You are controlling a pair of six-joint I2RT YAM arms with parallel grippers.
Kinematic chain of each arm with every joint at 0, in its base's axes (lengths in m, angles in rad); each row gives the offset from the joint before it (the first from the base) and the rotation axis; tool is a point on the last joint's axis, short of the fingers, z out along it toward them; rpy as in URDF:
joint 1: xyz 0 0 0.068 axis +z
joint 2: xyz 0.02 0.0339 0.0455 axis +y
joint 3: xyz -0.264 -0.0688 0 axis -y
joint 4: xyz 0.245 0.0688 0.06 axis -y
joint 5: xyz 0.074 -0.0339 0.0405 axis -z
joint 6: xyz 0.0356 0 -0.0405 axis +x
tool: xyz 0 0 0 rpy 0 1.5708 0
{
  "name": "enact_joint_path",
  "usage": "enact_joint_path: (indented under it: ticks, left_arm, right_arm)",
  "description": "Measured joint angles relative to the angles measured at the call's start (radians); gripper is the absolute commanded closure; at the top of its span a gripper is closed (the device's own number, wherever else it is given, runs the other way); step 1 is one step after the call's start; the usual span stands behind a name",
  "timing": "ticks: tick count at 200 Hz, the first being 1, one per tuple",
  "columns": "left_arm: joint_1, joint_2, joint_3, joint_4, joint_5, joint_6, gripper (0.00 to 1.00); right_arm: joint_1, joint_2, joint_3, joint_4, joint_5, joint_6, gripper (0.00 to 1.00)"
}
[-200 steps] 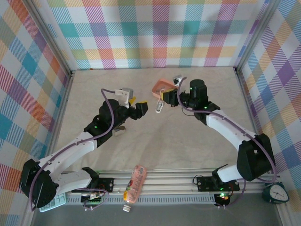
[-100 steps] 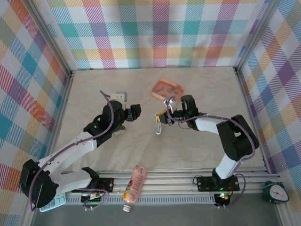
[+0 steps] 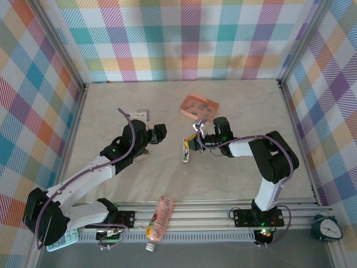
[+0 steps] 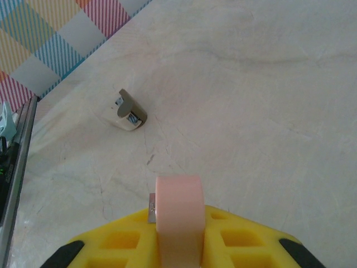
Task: Load the staples into the stapler
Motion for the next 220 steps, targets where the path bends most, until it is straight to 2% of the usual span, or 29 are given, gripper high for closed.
enact_joint_path:
  ticks: [64, 120, 176, 220]
  left_arm:
    - [0.0, 0.019, -0.004, 0.0, 0.0, -0.015, 0.28]
    - [0.0, 0.023, -0.005, 0.0, -0.002, -0.015, 0.28]
    - [0.0, 0.023, -0.005, 0.0, -0.016, -0.015, 0.28]
    - [0.0, 0.023, -0.005, -0.003, -0.026, -0.026, 0.28]
  right_arm:
    - [-0.023, 0.011, -0.031, 0.015, -0.015, 0.001, 0.76]
    - [-0.035, 0.079, -0.031, 0.05, -0.031, 0.005, 0.74]
    - [-0.042, 0.09, -0.031, 0.089, -0.037, 0.027, 0.54]
    - [-0.042, 0.054, -0.031, 0.026, 0.008, 0.075, 0.46]
